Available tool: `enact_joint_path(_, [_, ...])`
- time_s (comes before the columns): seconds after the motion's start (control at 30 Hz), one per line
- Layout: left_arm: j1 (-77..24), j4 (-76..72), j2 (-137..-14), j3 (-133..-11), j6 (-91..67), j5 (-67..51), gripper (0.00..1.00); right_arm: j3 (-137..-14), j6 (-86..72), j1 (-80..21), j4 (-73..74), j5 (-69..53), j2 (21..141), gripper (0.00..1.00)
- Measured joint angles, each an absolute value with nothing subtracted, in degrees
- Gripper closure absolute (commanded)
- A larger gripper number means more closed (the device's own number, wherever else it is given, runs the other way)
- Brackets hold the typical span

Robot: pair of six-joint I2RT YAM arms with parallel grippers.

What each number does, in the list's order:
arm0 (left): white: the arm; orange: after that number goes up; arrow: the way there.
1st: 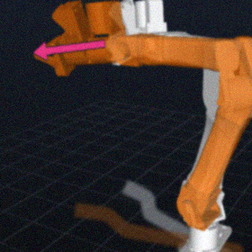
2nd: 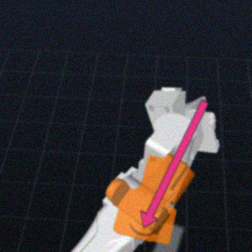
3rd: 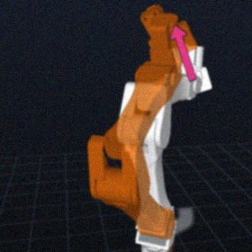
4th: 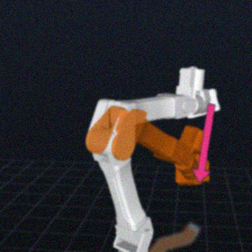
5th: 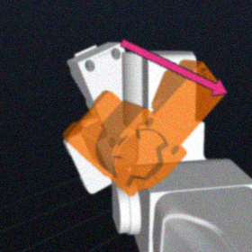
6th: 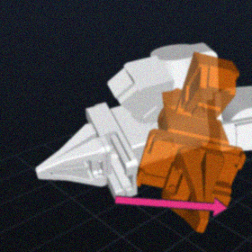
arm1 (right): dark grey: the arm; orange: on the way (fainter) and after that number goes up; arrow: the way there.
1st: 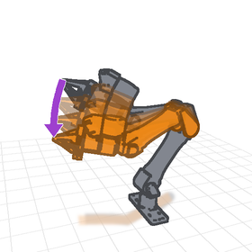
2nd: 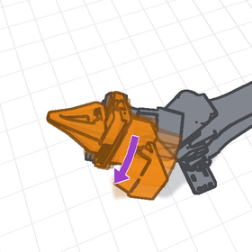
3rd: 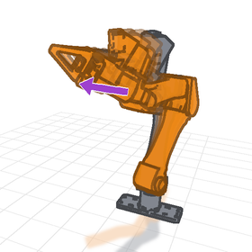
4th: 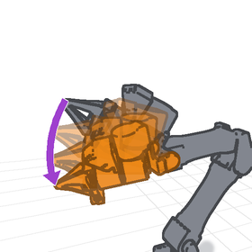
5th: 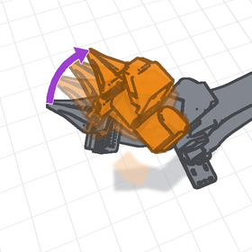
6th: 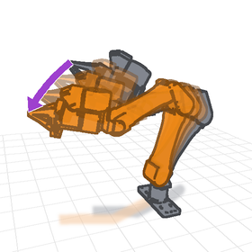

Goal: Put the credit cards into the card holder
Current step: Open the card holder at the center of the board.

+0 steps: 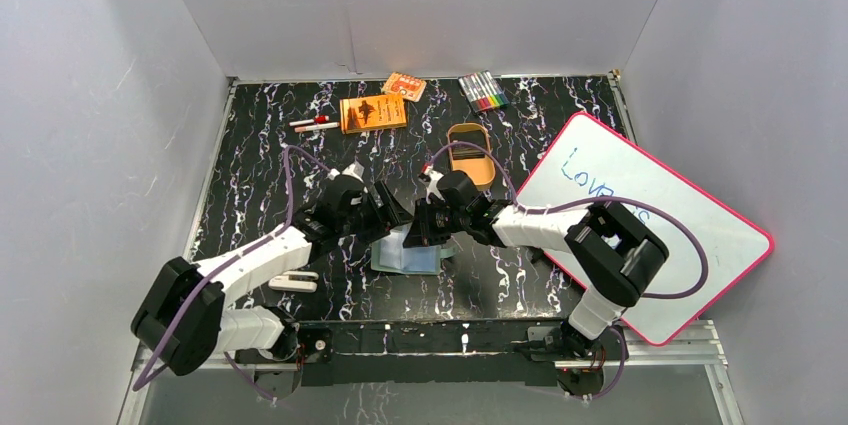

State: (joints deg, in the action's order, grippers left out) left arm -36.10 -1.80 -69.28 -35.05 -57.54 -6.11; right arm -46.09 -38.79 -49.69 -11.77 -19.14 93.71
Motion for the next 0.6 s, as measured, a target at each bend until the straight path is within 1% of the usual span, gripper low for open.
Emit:
enact_joint_path(0.1, [-35.75,-4.34,-71.18,-34.11,-58.08,-8.19,0.28,-46.04,-38.54,-49.69,-12.58,-20.14,93.71,0.71])
enact_joint_path(0.23, [-35.29,-6.61,-72.64,-34.11,-58.15,-9.5,0.32,-45.8,-38.41,-49.67,-13.8,-21.06,93.69,0.69])
enact_joint_path(0.33, [-35.31,-7.97,-73.71,-33.78,-58.15,-10.26,0.34,-44.75,-38.35,-49.67,-15.03,-21.54,93.69,0.65])
enact_joint_path(0.6, [-35.31,-9.89,-76.84,-32.38,-58.13,-11.75,0.42,-42.54,-38.33,-49.69,-16.86,-22.31,92.77,0.64])
